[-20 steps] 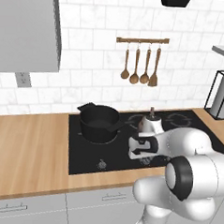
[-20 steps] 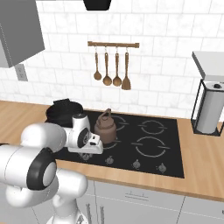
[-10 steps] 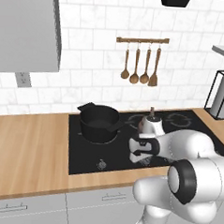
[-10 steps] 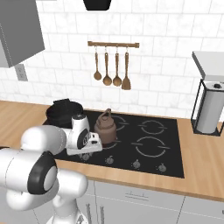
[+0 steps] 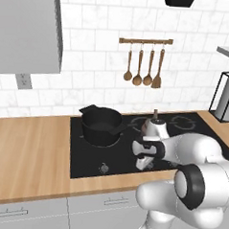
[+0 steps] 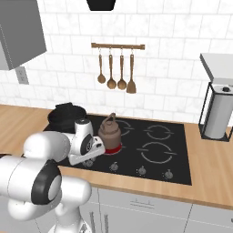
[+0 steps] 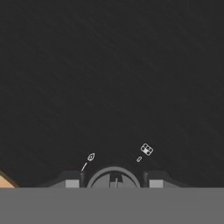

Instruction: Pick the kettle from the counter and place it on a stove burner. Then turn the burner on.

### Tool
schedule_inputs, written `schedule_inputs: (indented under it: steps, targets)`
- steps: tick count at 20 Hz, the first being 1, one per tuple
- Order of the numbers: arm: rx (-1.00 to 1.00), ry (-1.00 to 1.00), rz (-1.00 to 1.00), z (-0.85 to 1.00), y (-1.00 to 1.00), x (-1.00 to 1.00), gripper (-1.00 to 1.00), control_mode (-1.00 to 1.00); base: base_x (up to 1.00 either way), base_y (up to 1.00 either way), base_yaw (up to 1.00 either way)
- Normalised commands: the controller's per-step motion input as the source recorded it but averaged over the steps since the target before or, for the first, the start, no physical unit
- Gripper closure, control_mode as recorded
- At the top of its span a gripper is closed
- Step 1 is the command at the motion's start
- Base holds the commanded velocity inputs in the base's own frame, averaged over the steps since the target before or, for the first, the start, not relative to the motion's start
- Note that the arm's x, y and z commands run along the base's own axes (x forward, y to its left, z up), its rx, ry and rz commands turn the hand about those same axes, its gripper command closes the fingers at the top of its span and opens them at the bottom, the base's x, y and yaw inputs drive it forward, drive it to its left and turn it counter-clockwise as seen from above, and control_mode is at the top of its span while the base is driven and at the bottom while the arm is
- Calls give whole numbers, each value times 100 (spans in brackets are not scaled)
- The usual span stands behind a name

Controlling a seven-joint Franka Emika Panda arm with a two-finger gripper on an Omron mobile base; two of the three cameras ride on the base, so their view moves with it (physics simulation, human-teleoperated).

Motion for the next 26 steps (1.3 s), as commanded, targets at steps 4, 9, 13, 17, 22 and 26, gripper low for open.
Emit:
schedule_inputs:
  steps: [4,9,13,17,22,26]
  targets:
    - [0,0,8,0,0,-8,100,-100,0,0,0]
    - [0,0,0,2,0,0,-100,-100,0,0,0]
    - [0,-5,0,35,0,0,-100,-100,0,0,0]
    - [0,-6,0,5,0,-8,-100,-100,0,0,0]
    - [0,0,0,0,0,0,-100,-100,0,0,0]
    - [1,-6,0,2,-4,-10,-100,-100,0,0,0]
